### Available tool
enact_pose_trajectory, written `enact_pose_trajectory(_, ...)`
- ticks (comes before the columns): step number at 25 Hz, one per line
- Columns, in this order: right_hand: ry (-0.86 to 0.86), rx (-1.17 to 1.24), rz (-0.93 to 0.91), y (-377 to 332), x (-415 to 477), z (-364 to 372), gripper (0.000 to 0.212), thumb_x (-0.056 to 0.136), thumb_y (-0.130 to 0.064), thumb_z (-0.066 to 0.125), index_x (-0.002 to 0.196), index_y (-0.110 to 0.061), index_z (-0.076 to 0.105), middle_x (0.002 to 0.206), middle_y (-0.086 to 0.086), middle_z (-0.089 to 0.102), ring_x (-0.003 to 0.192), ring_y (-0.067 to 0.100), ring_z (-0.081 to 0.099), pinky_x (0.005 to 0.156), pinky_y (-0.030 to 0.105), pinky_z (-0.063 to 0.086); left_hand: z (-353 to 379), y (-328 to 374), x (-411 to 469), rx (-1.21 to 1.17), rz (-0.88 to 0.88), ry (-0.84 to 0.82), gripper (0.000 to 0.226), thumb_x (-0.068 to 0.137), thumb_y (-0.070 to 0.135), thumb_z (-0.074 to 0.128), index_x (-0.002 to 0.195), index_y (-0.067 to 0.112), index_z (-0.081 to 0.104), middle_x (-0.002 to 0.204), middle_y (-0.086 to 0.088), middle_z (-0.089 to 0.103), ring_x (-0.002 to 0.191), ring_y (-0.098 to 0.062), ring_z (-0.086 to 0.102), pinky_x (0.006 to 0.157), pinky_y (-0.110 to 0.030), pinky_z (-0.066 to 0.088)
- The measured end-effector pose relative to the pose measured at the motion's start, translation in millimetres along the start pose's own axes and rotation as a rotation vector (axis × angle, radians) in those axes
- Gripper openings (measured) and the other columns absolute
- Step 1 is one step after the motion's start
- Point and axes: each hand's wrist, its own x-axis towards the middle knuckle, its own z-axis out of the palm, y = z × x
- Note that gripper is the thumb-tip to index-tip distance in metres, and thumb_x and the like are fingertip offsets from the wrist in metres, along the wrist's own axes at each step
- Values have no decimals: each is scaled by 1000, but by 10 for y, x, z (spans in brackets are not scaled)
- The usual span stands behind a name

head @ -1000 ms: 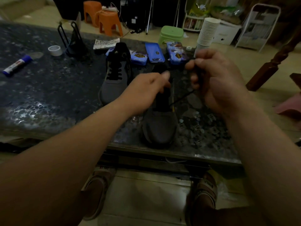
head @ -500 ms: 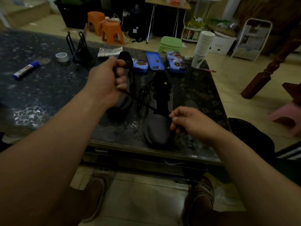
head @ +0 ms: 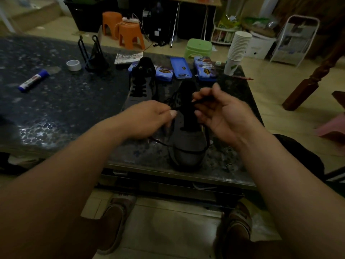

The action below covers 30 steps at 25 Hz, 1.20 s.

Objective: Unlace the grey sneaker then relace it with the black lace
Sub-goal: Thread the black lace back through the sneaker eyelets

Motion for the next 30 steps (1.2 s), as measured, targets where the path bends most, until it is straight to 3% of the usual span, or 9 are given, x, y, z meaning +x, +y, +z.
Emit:
enact_pose_trajectory(4,70,-406,-41,77,50,-64,38,110,-38,44,106,-15,75,91,2,67,82,14,62,72,27,53,-52,-286,-11,37,-118,45,42,107,42,49,79,21,72,64,6,59,64,-13,57,60,-30,37)
enact_pose_trajectory(10,-173,-770,-106,217,61,215,32,106,-47,50,121,-27,69,104,-3,73,90,10,68,71,26,56,1,-96,4,-283,98,52,29,110,28,46,87,22,64,58,12,55,51,-1,46,56,-26,37)
enact_pose_trajectory(13,-282,-812,-164,238,76,246,24,106,-33,57,106,-13,71,87,2,74,77,13,68,72,29,54,-17,-109,37,-216,134,87,37,109,33,49,79,16,61,57,12,51,50,-1,41,57,-29,34)
enact_pose_trajectory(18,-96,-732,-70,133,124,73,21,108,-21,53,104,-14,72,73,-3,71,63,7,63,57,19,49,-105,-344,91,-21,-27,111,39,106,38,50,75,17,62,69,3,61,64,-12,57,63,-33,43)
enact_pose_trajectory(20,-47,-820,-103,121,130,69,15,107,-19,54,104,-14,68,79,-1,77,63,9,66,54,21,49,-84,-309,69,55,-48,102,21,104,36,54,102,20,67,96,3,68,90,-16,64,78,-34,51)
enact_pose_trajectory(22,-50,-907,-181,169,139,128,8,103,-16,61,101,-10,66,81,3,77,63,10,67,52,20,48,18,-94,51,-110,54,86,40,102,27,56,141,23,53,124,6,62,111,-10,61,95,-33,51)
enact_pose_trajectory(24,-50,-959,-302,204,167,193,7,98,-14,68,97,-8,72,82,3,75,65,5,65,56,17,48,151,112,65,-333,102,25,44,104,25,50,148,28,45,113,12,64,94,1,61,82,-28,51)
enact_pose_trajectory(26,-36,-911,-312,187,199,185,11,99,-13,66,100,-11,76,84,1,75,69,3,66,60,17,50,226,157,128,-373,82,37,25,108,33,47,132,30,54,88,9,62,66,2,54,64,-29,44)
enact_pose_trajectory(30,87,-622,-183,109,183,-34,13,104,-9,57,105,-11,70,89,8,76,65,9,68,56,21,53,164,-127,212,-326,28,222,20,106,31,56,95,19,66,71,-1,58,51,0,44,50,-24,39)
